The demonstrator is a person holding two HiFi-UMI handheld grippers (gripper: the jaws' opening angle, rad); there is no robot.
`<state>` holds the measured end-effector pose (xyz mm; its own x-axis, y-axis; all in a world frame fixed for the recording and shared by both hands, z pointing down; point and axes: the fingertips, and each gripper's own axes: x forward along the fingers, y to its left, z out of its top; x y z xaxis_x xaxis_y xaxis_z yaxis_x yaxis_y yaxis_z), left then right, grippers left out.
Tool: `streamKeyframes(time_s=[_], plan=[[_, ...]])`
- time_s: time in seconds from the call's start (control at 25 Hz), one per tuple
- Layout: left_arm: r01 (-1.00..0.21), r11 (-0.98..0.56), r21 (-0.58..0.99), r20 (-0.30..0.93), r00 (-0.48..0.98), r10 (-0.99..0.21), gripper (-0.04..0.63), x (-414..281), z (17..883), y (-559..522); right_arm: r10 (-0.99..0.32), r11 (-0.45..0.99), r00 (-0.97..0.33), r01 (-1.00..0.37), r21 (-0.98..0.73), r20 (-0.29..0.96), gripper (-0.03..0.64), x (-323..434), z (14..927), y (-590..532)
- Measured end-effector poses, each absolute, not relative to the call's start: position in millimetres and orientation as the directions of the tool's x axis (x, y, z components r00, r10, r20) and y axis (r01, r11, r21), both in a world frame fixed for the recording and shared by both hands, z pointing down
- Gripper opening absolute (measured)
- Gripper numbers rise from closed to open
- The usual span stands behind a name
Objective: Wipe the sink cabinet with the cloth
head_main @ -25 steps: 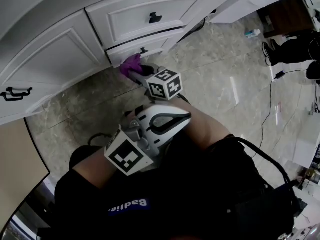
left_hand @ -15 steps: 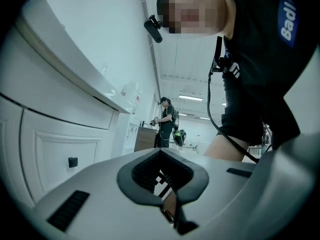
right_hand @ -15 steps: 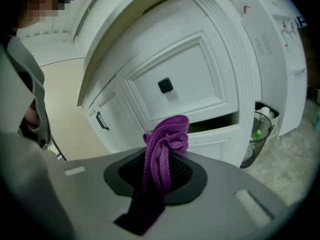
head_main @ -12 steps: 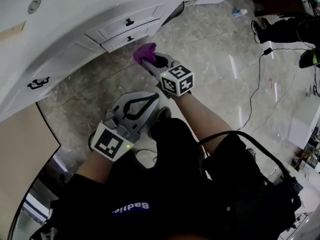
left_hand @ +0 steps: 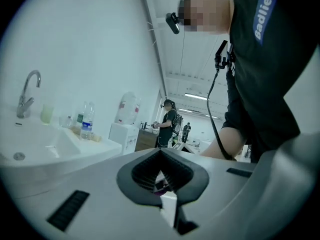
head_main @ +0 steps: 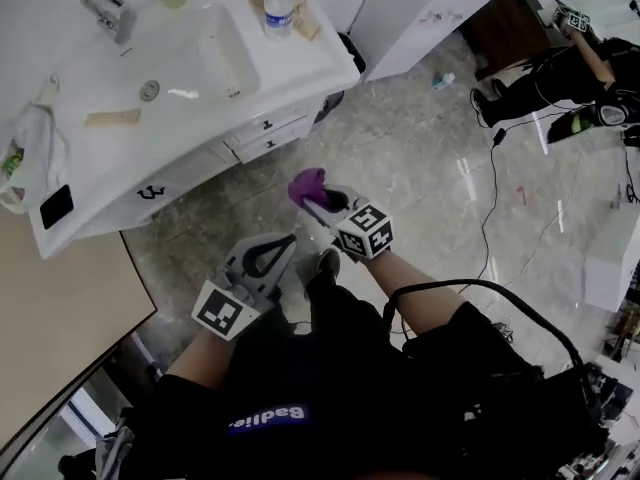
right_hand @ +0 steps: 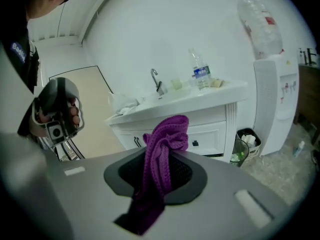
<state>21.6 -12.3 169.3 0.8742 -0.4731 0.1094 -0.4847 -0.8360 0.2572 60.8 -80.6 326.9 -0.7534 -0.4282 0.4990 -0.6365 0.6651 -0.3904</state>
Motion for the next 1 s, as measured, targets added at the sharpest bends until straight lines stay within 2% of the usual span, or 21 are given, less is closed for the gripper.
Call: streamKeyframes(time_s=[0.2, 0.44, 0.72, 1.0], plan=[[-0.514, -0.833, 0.205, 0.138, 0.858, -0.495, -0.011, 16.2, 87.6, 9.9, -0.407, 0.678, -0.766, -0.618, -0.398, 0.497, 0.08, 73.6, 236.8, -27.8], [-0.528, -0.838, 0.136, 0.093, 0.849, -0.52, -0.011, 6.9, 8.4, 22.6, -0.476, 0.651, -0.757, -0.645, -0.4, 0.447, 0.08, 88.0, 154.4, -3.9], [-0.525, -0.839, 0.142, 0.07, 0.851, -0.521, -0.011, 5.8, -34.0, 67.6, -0.502, 0.725, -0.791, -0.605, -0.327, 0.35, 0.08, 75.4, 67.7, 20.0], [-0.533, -0.838, 0.114, 0.079, 0.846, -0.527, -0.011, 2.4, -41.9, 67.5, -0.508, 0.757, -0.804, -0.588, -0.285, 0.31, 0.08, 61.2, 50.5, 27.9]])
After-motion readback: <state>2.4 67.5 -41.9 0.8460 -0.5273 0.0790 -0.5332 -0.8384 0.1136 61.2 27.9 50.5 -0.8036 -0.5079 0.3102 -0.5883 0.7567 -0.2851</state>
